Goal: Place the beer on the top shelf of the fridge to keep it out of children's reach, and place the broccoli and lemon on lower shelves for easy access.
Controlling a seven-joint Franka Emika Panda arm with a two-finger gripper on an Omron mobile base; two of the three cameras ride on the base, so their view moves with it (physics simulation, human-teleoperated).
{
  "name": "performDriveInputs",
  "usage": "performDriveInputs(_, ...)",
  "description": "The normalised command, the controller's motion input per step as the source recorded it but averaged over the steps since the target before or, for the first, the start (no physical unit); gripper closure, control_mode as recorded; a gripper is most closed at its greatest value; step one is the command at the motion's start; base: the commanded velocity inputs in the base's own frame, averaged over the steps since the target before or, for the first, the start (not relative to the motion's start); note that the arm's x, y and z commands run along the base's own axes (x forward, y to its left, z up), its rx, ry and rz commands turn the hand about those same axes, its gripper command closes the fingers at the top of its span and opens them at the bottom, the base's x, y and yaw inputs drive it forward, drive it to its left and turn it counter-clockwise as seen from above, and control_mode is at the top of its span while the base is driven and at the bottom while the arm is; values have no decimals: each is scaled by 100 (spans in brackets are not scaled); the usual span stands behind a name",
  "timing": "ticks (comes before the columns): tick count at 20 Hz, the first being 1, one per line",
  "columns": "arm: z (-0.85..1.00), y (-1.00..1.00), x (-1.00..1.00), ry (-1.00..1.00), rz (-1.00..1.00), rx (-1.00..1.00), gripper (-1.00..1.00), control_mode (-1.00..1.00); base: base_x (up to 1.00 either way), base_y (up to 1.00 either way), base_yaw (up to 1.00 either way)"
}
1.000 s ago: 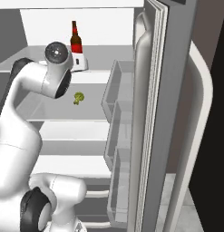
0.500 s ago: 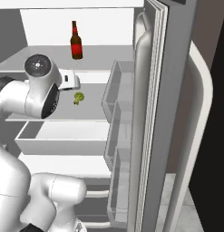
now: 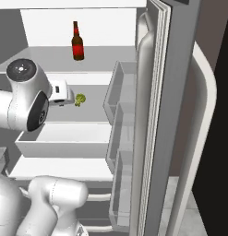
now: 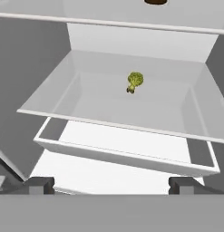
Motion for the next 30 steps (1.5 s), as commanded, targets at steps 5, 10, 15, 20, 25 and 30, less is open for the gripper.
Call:
performDriveInputs(5,0,0,-32,9,0,-3,-100,100,-25,-1,0)
performDriveInputs(10,0,0,0,0,0,0,-100,100,-83,-6,0)
performDriveInputs(15,0,0,0,0,0,0,-100,100,-100,-16,4)
performDriveInputs(20,0,0,0,0,0,0,-100,100,-100,-9,18)
performDriveInputs(25,0,0,0,0,0,0,-100,100,-82,7,34)
performDriveInputs(30,0,0,0,0,0,0,-100,100,-21,54,48)
